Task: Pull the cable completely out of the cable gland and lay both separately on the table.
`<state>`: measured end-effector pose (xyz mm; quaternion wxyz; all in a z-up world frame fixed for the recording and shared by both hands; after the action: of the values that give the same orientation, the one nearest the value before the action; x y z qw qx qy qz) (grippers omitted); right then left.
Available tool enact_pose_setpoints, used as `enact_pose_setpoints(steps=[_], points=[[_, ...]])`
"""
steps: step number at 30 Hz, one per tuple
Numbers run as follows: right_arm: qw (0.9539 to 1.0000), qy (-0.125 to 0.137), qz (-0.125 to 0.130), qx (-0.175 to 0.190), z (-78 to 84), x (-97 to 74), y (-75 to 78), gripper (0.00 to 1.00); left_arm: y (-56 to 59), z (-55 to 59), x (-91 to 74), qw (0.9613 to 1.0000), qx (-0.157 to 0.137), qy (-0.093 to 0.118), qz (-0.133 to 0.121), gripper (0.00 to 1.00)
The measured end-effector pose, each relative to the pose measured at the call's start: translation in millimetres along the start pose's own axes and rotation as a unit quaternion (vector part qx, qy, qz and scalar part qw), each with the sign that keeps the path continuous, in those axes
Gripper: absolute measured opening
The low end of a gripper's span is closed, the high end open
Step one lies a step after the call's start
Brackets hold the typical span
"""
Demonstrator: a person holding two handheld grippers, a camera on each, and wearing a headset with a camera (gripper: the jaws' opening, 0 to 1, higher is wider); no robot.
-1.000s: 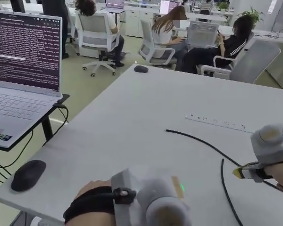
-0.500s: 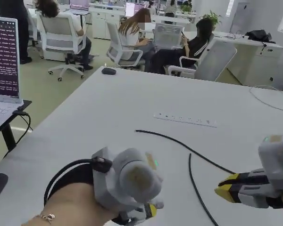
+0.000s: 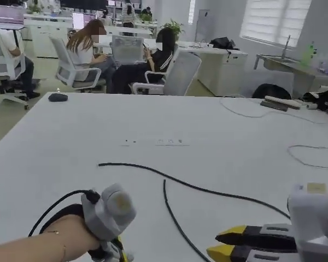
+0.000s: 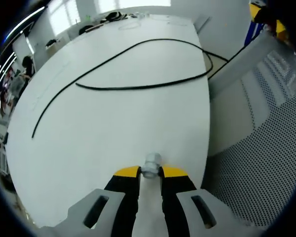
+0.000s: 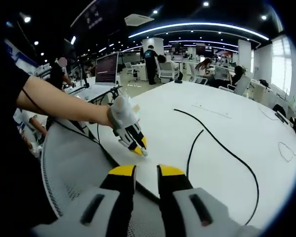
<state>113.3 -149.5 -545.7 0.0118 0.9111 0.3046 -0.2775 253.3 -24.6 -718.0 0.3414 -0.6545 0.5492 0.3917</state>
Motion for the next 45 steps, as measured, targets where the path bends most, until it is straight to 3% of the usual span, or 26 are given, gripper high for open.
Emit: enact_pose_setpoints(steps=[5, 7, 9, 11, 14, 17, 19, 22, 26, 30, 32, 33, 35, 38, 39, 41, 42, 44, 45], points=[[0.9999, 0.013, -0.008, 0.005, -6.6, -6.1, -11.3, 0.15, -6.4, 5.0, 8.7, 0.9999, -0.002, -0.014, 0.004, 0.17], [0.9996, 0.019, -0.01, 0.016, -7.2, -5.3, -14.8, 0.14, -5.1, 12.0, 11.1, 0.9992, 0.011, -0.036, 0.015, 0.17], [0.9995, 0.02, -0.013, 0.019, -6.3, -3.3, -21.1, 0.11, -5.6, 13.0, 12.5, 0.9989, 0.012, -0.042, 0.015, 0.17], [0.9996, 0.017, -0.014, 0.016, -4.9, -2.2, -24.5, 0.12, -6.2, 10.0, 12.1, 0.9993, 0.009, -0.033, 0.017, 0.17], [0.9997, 0.011, -0.017, 0.015, -3.3, -2.2, -27.2, 0.13, -10.7, 11.3, 11.2, 0.9992, 0.009, -0.039, -0.002, 0.18], [0.9997, 0.003, -0.019, 0.012, -1.8, -1.8, -27.6, 0.15, -11.4, 10.2, 8.4, 0.9993, 0.014, -0.035, -0.009, 0.28], [0.9998, -0.002, -0.019, 0.01, -1.7, -0.3, -26.5, 0.16, -13.1, 10.2, 2.0, 0.9993, 0.014, -0.032, -0.015, 0.32], [0.9997, -0.009, -0.021, 0.005, -2.8, 3.7, -25.6, 0.17, -4.5, 16.1, -9.7, 0.9994, 0.016, -0.031, 0.006, 0.35], [0.9991, -0.029, -0.032, -0.006, -2.0, 9.6, -22.7, 0.2, 1.0, 24.6, -37.3, 0.9991, 0.029, -0.031, -0.004, 0.45], [0.9977, -0.045, -0.05, -0.006, 0.6, 14.5, -21.0, 0.23, 23.1, 16.5, -70.0, 0.999, 0.041, -0.011, 0.017, 0.62], [0.997, -0.054, -0.053, -0.012, 2.3, 15.5, -20.0, 0.24, 35.8, 6.7, -93.8, 0.9992, 0.033, 0.012, 0.017, 0.61], [0.9968, -0.059, -0.053, -0.013, 3.7, 15.7, -18.5, 0.24, 43.4, -0.5, -109.3, 0.9991, 0.019, 0.035, 0.014, 0.59], [0.9963, -0.065, -0.053, -0.014, 6.0, 16.0, -16.1, 0.26, 57.7, -6.0, -129.7, 0.9977, -0.011, 0.062, 0.025, 0.59], [0.9949, -0.081, -0.059, -0.007, 13.0, 16.6, -14.2, 0.3, 74.9, -11.0, -166.9, 0.9896, -0.064, 0.128, 0.016, 0.58], [0.9948, -0.083, -0.058, -0.005, 14.2, 16.6, -13.7, 0.31, 77.6, -9.0, -174.1, 0.9874, -0.077, 0.138, 0.011, 0.58], [0.994, -0.089, -0.062, -0.001, 17.2, 16.1, -14.8, 0.32, 82.8, -3.9, -189.0, 0.9788, -0.115, 0.169, 0.005, 0.57], [0.993, -0.097, -0.068, 0.001, 19.8, 15.5, -16.3, 0.33, 81.8, 2.3, -193.0, 0.9756, -0.133, 0.175, -0.01, 0.56], [0.9924, -0.101, -0.071, 0.004, 22.0, 14.9, -16.7, 0.35, 81.7, 13.7, -195.1, 0.974, -0.145, 0.172, -0.026, 0.58], [0.9921, -0.103, -0.072, 0.006, 23.2, 14.4, -16.7, 0.36, 79.9, 18.8, -196.2, 0.9713, -0.156, 0.175, -0.039, 0.58]])
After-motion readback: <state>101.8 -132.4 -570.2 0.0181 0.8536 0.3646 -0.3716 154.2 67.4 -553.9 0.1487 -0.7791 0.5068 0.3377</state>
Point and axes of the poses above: the centre of the closed fingertips' face, and the gripper's own axes: x roughly forward along the fingers, y roughly to its right, z roughly out of its underside, the point moved 3 cm from there along -x, roughly backward along the fingers
